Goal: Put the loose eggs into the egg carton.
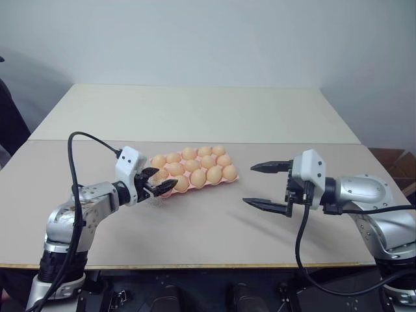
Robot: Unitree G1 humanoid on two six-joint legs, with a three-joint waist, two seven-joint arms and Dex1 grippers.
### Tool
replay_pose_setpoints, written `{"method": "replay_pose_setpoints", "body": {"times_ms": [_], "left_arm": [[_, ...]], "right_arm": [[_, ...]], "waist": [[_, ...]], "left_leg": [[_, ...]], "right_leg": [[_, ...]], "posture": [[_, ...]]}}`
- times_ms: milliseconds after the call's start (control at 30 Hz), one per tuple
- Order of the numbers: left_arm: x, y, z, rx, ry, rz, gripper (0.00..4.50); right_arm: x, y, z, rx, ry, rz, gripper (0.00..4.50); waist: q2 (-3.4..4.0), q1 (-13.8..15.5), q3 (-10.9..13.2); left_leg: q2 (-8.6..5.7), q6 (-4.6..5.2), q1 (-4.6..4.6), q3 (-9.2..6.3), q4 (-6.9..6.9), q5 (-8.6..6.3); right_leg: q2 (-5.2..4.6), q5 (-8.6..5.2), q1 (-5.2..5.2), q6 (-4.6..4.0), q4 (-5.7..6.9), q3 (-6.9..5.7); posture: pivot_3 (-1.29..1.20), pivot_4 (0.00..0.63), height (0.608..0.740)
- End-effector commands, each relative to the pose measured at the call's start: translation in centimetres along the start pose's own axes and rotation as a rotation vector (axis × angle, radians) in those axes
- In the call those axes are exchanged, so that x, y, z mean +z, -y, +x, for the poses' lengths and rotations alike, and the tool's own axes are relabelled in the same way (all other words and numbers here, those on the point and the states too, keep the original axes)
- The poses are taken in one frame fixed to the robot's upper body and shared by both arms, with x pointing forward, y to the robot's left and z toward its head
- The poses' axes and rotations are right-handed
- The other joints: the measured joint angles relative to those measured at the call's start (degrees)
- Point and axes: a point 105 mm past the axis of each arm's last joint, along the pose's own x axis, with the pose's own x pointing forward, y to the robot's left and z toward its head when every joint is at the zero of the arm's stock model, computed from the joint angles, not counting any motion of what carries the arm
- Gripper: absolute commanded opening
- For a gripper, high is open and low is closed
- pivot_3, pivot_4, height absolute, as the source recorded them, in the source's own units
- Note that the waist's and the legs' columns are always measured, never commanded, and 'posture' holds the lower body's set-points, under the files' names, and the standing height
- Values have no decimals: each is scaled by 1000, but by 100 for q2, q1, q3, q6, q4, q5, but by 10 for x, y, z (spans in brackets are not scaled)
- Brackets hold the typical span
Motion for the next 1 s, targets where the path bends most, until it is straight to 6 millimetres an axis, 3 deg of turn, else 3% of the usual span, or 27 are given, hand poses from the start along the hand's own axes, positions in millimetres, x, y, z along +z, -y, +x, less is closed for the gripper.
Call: {"method": "replay_pose_setpoints", "body": {"times_ms": [33,267,467,667,800,1000], "left_arm": [[19,-3,-11,18,64,68,4458],[34,-22,-52,56,112,120,4458],[27,-32,-101,53,75,169,4458],[14,-28,-144,38,36,170,4458],[-1,-25,-160,71,-8,144,4458],[1,-1,-160,43,33,133,4458]], "right_arm": [[11,3,-3,-20,26,-46,4500],[11,4,-3,-19,29,-44,4500],[10,5,-4,-10,27,-44,4500],[9,5,-8,1,23,-41,4500],[4,3,-11,5,21,-6,4500],[1,4,-9,13,24,16,4500]], "waist": [[0,-1,0],[0,-36,0],[2,-28,1],[4,-13,1],[3,8,1],[3,5,0]], "left_leg": [[0,0,0,0,0,0],[1,0,1,0,0,0],[3,0,0,2,0,0],[8,-1,-7,8,0,-1],[10,-2,-7,11,-1,-1],[13,-2,-7,13,-1,-2]], "right_leg": [[0,0,0,0,0,0],[1,-1,-2,-1,0,1],[-2,-4,-6,-5,-2,-1],[-3,-21,-20,-33,-2,-2],[-5,-24,-23,-36,-1,-2],[-5,-24,-23,-37,-3,-4]], "posture": [[0,150,740],[0,150,740],[0,150,740],[0,150,740],[0,150,740],[0,150,740]]}}
